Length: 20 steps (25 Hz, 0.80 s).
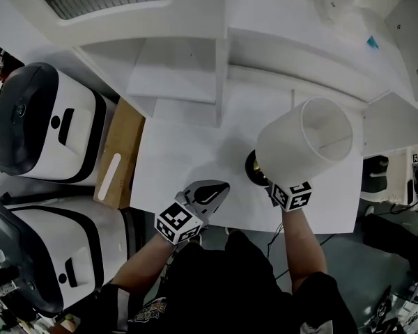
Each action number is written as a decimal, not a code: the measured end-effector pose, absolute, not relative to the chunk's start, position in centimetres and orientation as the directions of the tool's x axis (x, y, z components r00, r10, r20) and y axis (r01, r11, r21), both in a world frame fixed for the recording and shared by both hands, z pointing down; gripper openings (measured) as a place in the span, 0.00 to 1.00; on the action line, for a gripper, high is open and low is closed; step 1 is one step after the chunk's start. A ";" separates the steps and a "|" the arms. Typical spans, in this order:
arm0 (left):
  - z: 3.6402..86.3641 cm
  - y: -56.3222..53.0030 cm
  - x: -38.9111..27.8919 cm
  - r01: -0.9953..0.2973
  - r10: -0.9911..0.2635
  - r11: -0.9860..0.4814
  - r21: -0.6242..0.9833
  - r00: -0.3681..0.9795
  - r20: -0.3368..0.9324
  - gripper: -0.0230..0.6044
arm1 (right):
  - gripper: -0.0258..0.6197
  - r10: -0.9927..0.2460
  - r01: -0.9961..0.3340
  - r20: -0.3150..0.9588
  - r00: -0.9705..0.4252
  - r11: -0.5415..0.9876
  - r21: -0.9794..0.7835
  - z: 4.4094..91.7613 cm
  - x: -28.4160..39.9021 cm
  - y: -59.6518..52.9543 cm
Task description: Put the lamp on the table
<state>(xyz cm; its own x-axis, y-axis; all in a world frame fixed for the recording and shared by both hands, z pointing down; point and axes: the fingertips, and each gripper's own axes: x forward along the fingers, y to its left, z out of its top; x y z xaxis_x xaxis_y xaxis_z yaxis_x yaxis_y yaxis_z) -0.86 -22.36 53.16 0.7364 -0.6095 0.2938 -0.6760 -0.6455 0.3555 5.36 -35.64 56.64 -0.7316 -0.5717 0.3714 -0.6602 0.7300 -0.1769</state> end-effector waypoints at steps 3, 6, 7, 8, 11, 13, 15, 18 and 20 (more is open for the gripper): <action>53.6 -23.0 -0.2 -0.680 -0.616 -0.643 0.353 0.733 0.290 0.05 | 0.15 -0.560 -0.647 0.368 -0.743 0.742 -0.177 57.2 5.2 -36.8; 54.0 -23.7 0.5 -0.686 -0.622 -0.636 0.354 0.727 0.291 0.05 | 0.15 -0.551 -0.634 0.359 -0.753 0.753 -0.174 57.4 5.0 -38.0; 54.1 -23.9 0.7 -0.688 -0.625 -0.634 0.353 0.725 0.290 0.05 | 0.15 -0.549 -0.631 0.356 -0.756 0.757 -0.173 57.5 4.9 -38.3; 54.1 -24.0 0.9 -0.689 -0.627 -0.633 0.353 0.724 0.288 0.05 | 0.15 -0.546 -0.626 0.353 -0.760 0.760 -0.172 57.7 4.9 -38.7; 54.3 -24.1 1.5 -0.694 -0.634 -0.628 0.352 0.718 0.286 0.05 | 0.15 -0.536 -0.613 0.346 -0.770 0.772 -0.168 58.2 4.7 -39.8; 54.5 -24.2 1.8 -0.699 -0.638 -0.622 0.353 0.713 0.289 0.05 | 0.15 -0.529 -0.605 0.346 -0.775 0.779 -0.164 58.6 4.4 -40.6; 54.6 -24.2 1.9 -0.703 -0.641 -0.619 0.351 0.710 0.290 0.05 | 0.15 -0.523 -0.599 0.347 -0.778 0.785 -0.159 59.0 4.1 -41.4; 54.9 -24.0 2.0 -0.709 -0.647 -0.614 0.349 0.704 0.293 0.05 | 0.15 -0.517 -0.591 0.343 -0.784 0.792 -0.156 59.6 3.6 -42.3; 55.1 -23.9 1.9 -0.714 -0.649 -0.609 0.345 0.699 0.301 0.05 | 0.15 -0.514 -0.585 0.337 -0.789 0.796 -0.155 59.8 3.2 -42.9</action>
<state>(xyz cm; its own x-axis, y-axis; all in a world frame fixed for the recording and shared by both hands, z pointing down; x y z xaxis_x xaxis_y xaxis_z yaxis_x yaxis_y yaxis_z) 1.92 -23.88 55.12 0.6989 -0.6490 0.3005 -0.7141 -0.6090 0.3454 3.18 -42.91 59.76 -0.7887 -0.5139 0.3374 -0.5851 0.7960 -0.1551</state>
